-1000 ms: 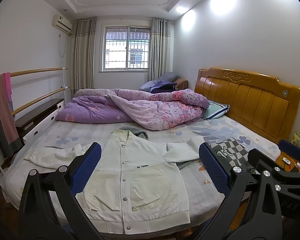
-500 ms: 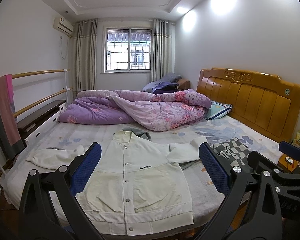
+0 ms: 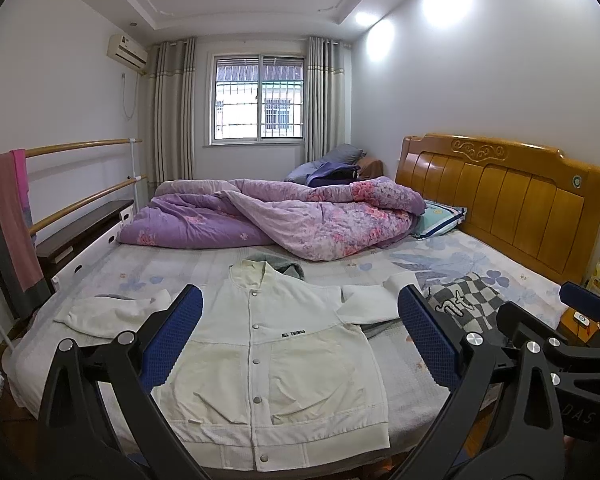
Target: Fold large clothes
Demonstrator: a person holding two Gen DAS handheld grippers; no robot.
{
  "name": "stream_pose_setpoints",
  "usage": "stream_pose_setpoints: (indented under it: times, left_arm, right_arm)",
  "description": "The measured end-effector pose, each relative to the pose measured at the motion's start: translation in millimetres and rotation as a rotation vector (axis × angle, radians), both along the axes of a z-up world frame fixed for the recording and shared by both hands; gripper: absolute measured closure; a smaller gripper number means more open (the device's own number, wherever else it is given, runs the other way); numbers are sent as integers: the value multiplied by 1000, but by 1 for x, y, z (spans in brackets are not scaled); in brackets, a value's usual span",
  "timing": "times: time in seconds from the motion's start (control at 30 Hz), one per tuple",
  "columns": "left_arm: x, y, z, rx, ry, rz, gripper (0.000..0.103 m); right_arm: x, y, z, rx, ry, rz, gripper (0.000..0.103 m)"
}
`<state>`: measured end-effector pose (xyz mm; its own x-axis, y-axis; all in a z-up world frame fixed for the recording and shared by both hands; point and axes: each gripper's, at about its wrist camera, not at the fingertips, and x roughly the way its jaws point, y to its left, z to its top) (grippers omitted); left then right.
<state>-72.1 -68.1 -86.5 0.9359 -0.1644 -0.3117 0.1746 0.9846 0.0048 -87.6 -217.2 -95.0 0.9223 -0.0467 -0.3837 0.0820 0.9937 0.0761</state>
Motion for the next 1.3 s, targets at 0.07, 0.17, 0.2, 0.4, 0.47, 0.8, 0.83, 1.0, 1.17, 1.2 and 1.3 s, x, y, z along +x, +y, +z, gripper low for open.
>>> stream_pose_setpoints:
  times: [0.07,0.17,0.2,0.4,0.47,0.8,0.83,1.0,1.17,1.2,1.3]
  left_arm:
    - [2,0,-1,-7,5,-2,5]
    - [3,-1,-3,-10,8,-5,5]
    - [3,-2,-3,-7,5,-2,5]
    - [2,-2,-4,-5,-5,8,5]
    - [0,-3,-4,-1,-20,18,5]
    - [3,-6,-5,5,-17,21,5]
    - [2,-6,-5,6,-18,22,5]
    - [2,-5,-5,4,-12,22,5]
    - [3,-3,-5,4,-9,24,5]
    - [3,-2,-5,4,-9,24,5]
    - [3,-2,-5,8,-11,26,5]
  right_arm:
    - [0,0,-1,-1,2,0,8]
    - [1,0,-2,4,7,0,8]
    - [1,1,-2,4,8,0,8]
    - [1,1,-3,5,7,0,8]
    - [1,1,-3,7,8,0,8]
    - [1,1,-3,5,9,-2,8]
    - [1,1,-3,4,9,-1,8]
    - [1,1,-3,3,9,-2,8]
    - [1,1,-3,4,11,-3,8]
    - [1,1,-3,4,11,-3,8]
    - [2,1,-4,5,13,-2,8]
